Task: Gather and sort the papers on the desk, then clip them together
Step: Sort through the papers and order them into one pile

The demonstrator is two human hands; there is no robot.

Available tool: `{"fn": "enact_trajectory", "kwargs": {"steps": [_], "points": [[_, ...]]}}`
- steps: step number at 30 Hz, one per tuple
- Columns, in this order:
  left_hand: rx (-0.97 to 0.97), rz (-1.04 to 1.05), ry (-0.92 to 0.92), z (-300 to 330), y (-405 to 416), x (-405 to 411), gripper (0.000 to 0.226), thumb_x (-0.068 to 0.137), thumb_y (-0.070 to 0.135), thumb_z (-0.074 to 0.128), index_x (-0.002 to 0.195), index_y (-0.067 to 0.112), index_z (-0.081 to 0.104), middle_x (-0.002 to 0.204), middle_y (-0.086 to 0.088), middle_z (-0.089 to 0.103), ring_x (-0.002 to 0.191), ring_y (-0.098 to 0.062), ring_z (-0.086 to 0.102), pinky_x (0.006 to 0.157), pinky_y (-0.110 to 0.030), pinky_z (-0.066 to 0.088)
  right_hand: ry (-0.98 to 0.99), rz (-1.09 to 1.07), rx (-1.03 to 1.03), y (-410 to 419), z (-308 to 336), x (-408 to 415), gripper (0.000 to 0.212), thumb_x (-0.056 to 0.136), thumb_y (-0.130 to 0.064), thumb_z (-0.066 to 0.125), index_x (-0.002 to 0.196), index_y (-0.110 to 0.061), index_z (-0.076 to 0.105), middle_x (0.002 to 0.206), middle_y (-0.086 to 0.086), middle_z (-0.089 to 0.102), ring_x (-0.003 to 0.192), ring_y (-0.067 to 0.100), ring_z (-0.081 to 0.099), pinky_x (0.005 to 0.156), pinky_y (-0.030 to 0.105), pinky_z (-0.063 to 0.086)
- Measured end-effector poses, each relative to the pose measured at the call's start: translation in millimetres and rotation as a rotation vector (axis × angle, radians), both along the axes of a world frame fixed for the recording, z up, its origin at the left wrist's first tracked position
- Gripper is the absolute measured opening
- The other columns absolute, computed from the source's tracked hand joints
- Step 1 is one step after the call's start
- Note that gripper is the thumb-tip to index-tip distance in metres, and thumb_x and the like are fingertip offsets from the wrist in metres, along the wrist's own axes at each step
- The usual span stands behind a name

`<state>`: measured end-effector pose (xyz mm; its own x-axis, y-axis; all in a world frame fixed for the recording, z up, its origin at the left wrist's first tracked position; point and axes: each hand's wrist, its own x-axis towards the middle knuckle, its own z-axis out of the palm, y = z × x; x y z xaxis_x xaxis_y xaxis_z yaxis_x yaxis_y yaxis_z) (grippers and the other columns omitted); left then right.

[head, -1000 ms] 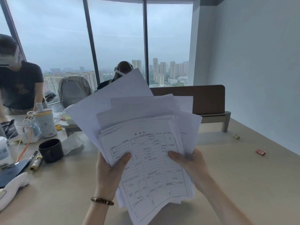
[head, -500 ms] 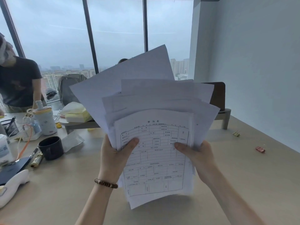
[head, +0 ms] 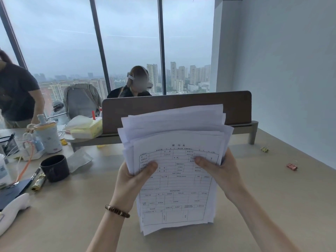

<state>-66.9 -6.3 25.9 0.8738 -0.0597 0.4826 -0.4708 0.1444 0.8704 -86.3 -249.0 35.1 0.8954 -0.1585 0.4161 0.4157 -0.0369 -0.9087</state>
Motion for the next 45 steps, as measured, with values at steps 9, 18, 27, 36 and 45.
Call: {"fn": "enact_trajectory", "kwargs": {"steps": [9,18,27,36,45], "points": [[-0.014,-0.048,0.092,-15.9,4.4,4.3,0.038,0.078,0.007,0.072,0.115,0.003,0.067,0.111,-0.011,0.075,0.103,-0.03,0.071,0.081,-0.039,0.06,-0.04,0.034,0.055,5.5,-4.9,6.1,0.054,0.075,-0.016,0.085,0.123,-0.016,0.06,0.107,0.002,0.076,0.097,0.019,0.075,0.072,0.032,0.061],[0.083,-0.026,0.175,-26.6,-1.4,5.8,0.027,0.073,0.012,0.083,0.094,0.03,0.079,0.102,-0.002,0.078,0.097,-0.02,0.074,0.075,-0.03,0.06,0.076,0.134,0.134,5.4,-33.0,9.4,0.045,0.078,-0.02,0.078,0.12,-0.009,0.066,0.111,0.006,0.077,0.101,0.026,0.074,0.074,0.031,0.061],[0.111,0.315,0.169,-12.9,-23.0,7.8,0.022,0.074,0.024,0.084,0.077,0.004,0.074,0.081,-0.015,0.075,0.074,-0.031,0.073,0.067,-0.056,0.058,-0.017,-0.179,0.078,16.8,-19.6,11.5,0.034,0.08,-0.016,0.083,0.104,-0.03,0.062,0.1,-0.01,0.076,0.088,0.012,0.075,0.07,0.036,0.062],[0.034,0.487,0.124,-16.5,-45.2,3.6,0.029,0.078,0.027,0.081,0.07,0.003,0.067,0.064,-0.006,0.065,0.06,-0.019,0.056,0.054,-0.034,0.049,-0.078,-0.335,-0.132,29.7,-20.9,-2.0,0.026,0.096,-0.025,0.065,0.09,-0.025,0.04,0.085,-0.013,0.059,0.074,-0.011,0.058,0.058,0.012,0.047],[0.021,0.128,0.112,-11.2,-19.3,7.1,0.025,0.079,0.019,0.079,0.101,0.011,0.071,0.098,-0.002,0.078,0.093,-0.02,0.074,0.074,-0.035,0.061,-0.107,-0.229,-0.122,7.9,-22.6,4.8,0.042,0.086,-0.041,0.071,0.116,-0.038,0.042,0.103,-0.028,0.066,0.093,-0.004,0.067,0.067,0.015,0.054]]}}
